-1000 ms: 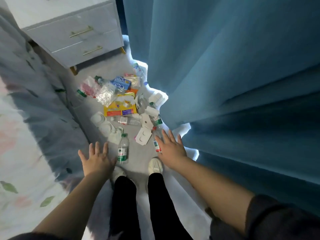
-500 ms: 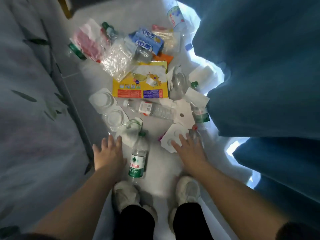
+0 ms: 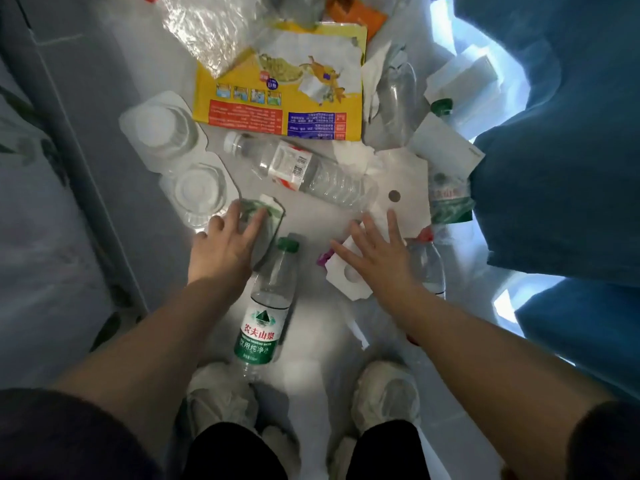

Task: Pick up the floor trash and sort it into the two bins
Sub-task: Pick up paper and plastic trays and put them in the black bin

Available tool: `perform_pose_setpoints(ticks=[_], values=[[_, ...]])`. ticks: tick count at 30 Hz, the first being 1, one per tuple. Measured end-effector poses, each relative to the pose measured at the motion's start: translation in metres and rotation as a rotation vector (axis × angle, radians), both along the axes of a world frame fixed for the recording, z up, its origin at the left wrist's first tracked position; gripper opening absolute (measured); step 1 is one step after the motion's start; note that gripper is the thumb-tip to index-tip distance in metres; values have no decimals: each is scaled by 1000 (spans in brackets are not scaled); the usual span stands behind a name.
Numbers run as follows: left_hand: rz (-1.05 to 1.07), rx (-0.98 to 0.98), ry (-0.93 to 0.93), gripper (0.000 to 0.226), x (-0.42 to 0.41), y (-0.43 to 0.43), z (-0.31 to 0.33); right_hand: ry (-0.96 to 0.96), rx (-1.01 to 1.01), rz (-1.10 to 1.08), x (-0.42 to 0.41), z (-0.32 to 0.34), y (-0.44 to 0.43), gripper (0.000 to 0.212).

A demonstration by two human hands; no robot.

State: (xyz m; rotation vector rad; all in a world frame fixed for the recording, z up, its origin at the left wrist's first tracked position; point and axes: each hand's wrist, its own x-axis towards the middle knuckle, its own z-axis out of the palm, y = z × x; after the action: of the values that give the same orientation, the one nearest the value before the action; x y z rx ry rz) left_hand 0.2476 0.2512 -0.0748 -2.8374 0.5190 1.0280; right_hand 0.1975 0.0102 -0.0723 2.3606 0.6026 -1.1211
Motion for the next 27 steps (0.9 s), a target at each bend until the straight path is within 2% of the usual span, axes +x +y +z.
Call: perform_pose_setpoints(ticks=[5,11,16,27], values=[[68,-142,-9,83,0,1,0,3,8,-37,8,12,4,112],[195,-147,-42,65,7,4,67,-7,39,-98,18,79,8,105],[232,-192,-31,55,8,3,171,-96,59,-148,18,174,11,97],[414,-277,-38,50,-27,-47,439,-147,128,-517,-4,432,-5,111]])
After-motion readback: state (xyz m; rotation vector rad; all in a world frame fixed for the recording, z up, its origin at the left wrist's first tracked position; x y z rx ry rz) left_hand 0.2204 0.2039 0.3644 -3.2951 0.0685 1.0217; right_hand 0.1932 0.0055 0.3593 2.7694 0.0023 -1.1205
